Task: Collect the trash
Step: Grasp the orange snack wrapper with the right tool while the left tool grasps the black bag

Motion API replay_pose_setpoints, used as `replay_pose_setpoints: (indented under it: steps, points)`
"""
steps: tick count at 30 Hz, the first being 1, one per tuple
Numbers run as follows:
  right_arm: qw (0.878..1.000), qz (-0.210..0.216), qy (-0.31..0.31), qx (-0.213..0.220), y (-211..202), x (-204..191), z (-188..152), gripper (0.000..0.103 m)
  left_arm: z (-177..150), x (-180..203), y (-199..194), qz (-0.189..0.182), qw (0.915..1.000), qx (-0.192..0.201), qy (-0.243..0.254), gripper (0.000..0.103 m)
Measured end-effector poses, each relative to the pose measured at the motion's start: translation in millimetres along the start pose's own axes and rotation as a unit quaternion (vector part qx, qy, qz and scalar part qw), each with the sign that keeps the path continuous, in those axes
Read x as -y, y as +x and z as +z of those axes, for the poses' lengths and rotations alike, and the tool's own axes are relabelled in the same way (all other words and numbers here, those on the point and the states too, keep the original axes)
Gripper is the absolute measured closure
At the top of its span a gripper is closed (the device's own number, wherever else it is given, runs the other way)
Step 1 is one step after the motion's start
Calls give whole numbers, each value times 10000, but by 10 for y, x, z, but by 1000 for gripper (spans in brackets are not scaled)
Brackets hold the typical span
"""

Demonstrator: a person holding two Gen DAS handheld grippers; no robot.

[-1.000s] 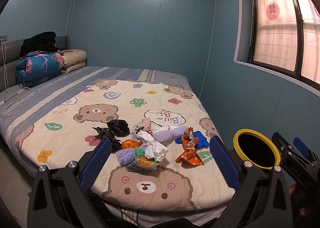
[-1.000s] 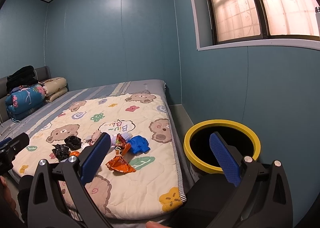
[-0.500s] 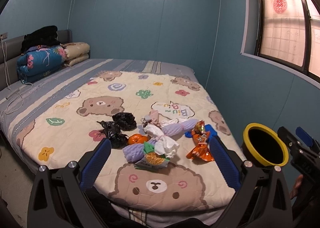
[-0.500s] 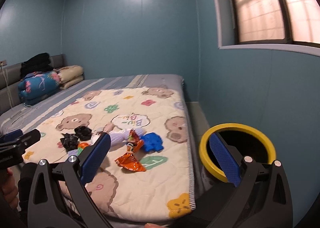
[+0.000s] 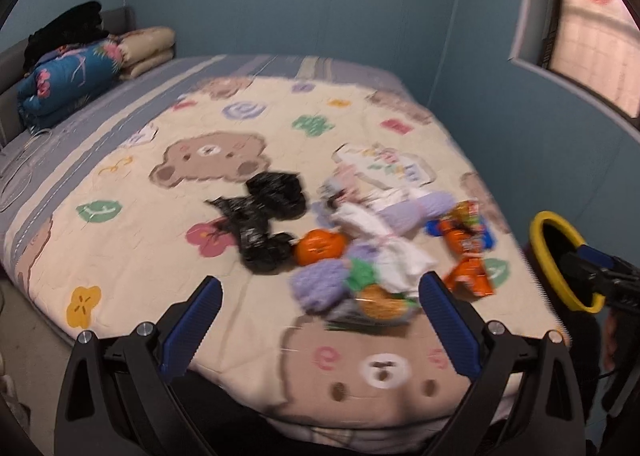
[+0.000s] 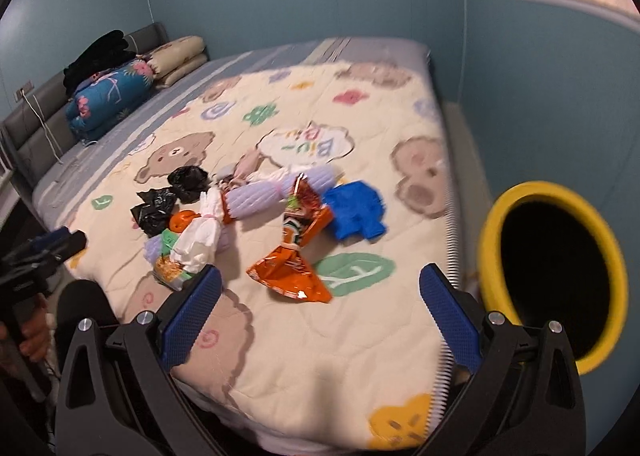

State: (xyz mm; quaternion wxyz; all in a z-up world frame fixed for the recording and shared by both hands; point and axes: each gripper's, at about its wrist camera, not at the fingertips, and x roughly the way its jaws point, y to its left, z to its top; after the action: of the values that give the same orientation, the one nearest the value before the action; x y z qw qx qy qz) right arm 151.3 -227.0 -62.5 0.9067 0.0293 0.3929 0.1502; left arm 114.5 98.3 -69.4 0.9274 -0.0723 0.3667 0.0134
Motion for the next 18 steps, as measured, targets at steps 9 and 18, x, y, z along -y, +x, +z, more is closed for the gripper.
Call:
replay_pose_setpoints:
  steps: [9,18]
  points:
    - [9982,203,206,-530,670,-12,171,8,267,-509,542,965,9928,-259,-658,8]
    - [9958,263,189,-858,1110,-59,230,8,434,-698,1128,844,9860,-837,-1171,8]
